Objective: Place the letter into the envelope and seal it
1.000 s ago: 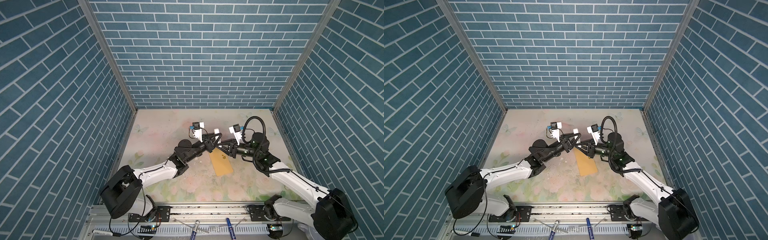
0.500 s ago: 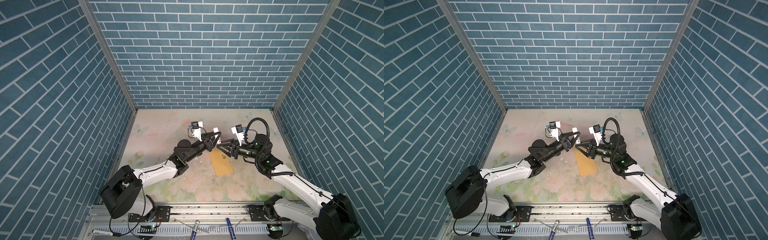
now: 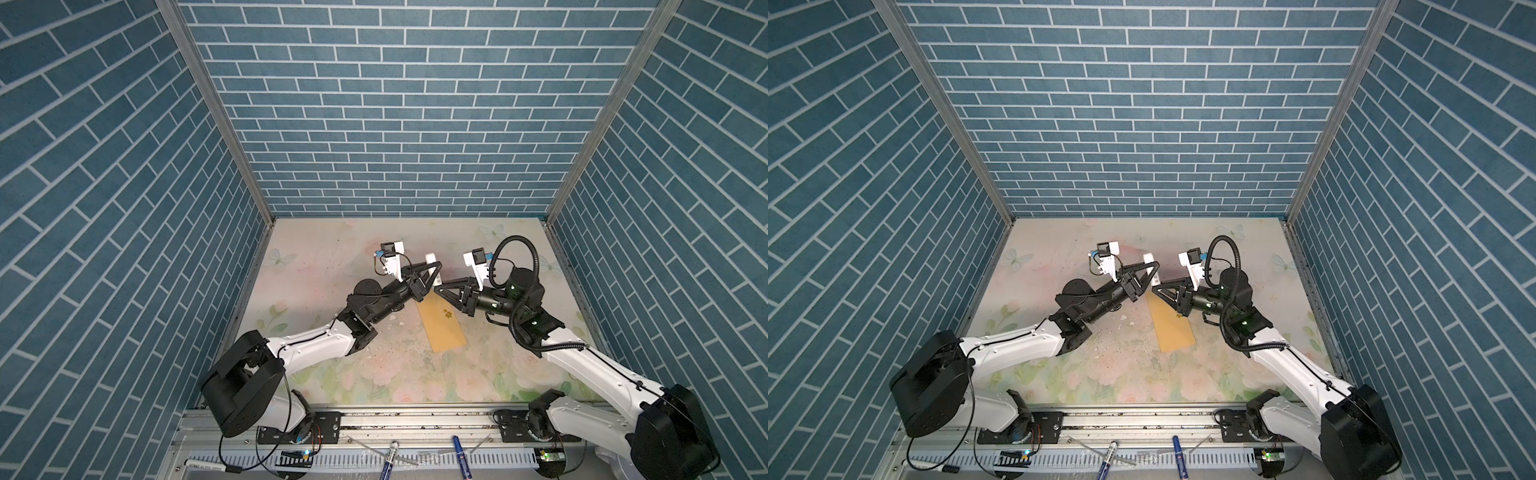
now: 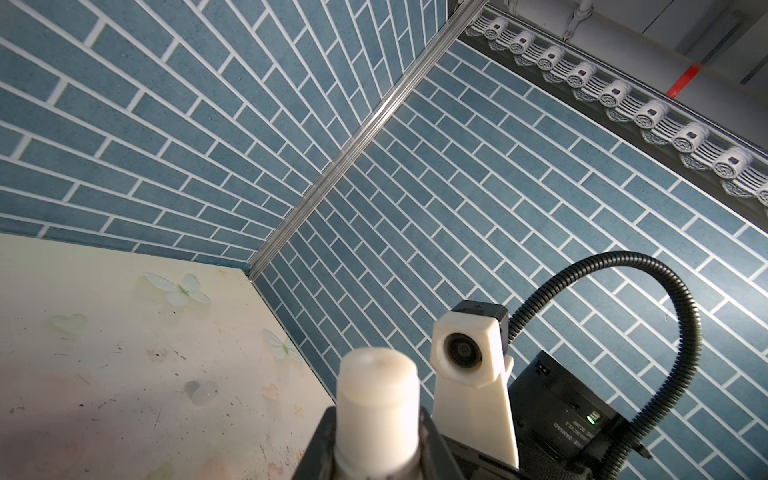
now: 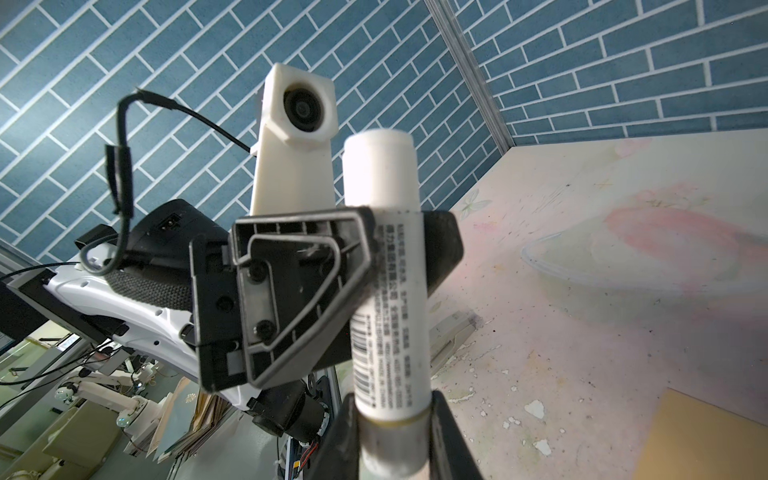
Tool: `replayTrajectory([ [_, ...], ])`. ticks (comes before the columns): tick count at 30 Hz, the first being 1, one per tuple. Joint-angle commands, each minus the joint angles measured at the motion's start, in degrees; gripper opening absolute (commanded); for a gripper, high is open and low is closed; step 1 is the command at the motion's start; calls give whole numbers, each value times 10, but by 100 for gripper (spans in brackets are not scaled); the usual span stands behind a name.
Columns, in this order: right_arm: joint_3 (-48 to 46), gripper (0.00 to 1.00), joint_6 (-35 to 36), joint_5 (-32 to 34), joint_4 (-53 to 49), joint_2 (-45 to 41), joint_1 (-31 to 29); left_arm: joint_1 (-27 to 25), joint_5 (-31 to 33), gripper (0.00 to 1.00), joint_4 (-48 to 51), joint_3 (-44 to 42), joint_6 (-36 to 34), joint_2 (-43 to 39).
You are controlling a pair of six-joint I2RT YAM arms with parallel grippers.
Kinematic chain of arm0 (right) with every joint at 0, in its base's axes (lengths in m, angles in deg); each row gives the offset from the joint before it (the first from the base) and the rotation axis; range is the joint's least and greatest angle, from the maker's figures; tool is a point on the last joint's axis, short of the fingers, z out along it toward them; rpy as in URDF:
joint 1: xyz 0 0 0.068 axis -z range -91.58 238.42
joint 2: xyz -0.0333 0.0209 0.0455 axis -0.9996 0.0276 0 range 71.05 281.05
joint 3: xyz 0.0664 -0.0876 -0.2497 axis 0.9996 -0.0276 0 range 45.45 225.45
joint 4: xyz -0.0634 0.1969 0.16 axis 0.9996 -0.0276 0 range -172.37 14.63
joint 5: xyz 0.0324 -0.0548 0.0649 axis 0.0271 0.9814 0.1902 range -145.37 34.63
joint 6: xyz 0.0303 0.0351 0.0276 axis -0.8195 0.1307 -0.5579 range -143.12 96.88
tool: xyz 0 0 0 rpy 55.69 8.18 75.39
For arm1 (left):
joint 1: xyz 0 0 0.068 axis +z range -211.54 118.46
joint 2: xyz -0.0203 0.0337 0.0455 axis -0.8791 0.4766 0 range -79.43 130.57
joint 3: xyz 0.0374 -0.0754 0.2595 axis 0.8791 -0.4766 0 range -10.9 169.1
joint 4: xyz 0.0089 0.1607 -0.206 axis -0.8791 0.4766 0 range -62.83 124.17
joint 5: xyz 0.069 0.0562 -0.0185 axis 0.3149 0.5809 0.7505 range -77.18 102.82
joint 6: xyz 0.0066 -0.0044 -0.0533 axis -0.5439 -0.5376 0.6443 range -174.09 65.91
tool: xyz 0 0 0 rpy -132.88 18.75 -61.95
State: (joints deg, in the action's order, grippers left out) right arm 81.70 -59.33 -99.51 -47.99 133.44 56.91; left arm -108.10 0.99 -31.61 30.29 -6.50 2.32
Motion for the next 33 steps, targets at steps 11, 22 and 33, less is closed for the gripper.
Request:
replayTrajectory([
  [11, 88, 0, 128, 264, -260, -29, -27, 2, 30, 0, 40, -1, -36, 7],
  [22, 193, 0, 251, 687, -381, 43, -169, 0, 29, 0, 31, 11, -26, 40],
  [33, 253, 0, 383, 958, -365, 175, -289, -2, 28, 0, 29, 17, -22, 50],
])
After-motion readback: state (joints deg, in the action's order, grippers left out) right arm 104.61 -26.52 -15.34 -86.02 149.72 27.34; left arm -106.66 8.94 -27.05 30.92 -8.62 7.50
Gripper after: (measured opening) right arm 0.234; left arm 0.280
